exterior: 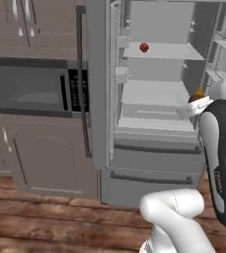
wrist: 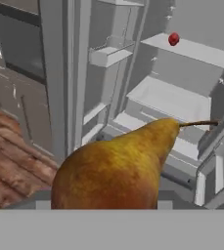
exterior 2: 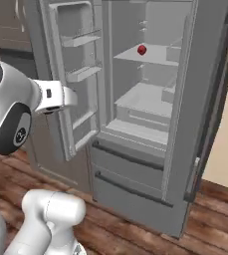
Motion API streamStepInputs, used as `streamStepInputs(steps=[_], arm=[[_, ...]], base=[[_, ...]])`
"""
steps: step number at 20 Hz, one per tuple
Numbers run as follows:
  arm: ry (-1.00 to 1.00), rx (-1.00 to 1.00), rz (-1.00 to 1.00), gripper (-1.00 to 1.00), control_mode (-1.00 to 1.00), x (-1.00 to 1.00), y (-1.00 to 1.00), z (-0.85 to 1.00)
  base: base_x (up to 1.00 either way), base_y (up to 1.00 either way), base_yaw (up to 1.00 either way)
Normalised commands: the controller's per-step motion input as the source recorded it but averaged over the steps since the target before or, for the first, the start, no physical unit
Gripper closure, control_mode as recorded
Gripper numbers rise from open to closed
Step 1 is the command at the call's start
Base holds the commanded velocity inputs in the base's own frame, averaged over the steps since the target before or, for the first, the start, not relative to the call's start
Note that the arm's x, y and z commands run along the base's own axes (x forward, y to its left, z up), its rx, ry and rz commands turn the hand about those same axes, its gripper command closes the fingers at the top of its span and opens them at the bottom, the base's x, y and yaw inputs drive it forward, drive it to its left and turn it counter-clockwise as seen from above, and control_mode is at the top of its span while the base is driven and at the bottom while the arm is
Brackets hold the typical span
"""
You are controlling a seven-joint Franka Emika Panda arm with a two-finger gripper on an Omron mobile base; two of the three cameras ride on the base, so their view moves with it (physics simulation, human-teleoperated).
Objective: Open the fridge, remove the pear, bell pepper, and shrimp, and place them on any counter.
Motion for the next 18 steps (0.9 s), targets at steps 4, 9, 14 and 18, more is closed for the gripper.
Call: streamStepInputs(steps=[4,9,14,18], arm=[[0.0,0.0,0.0,1.0,1.0,0.0,0.0,0.0],[0.0,0.0,0.0,1.0,1.0,0.0,0.0,0.0],[0.0,0.0,0.0,1.0,1.0,0.0,0.0,0.0],[0.0,0.0,0.0,1.0,1.0,0.0,0.0,0.0]], base=[[-0.22,0.0,1.0],[-0.19,0.0,1.0],[-0.17,0.0,1.0],[-0.14,0.0,1.0]])
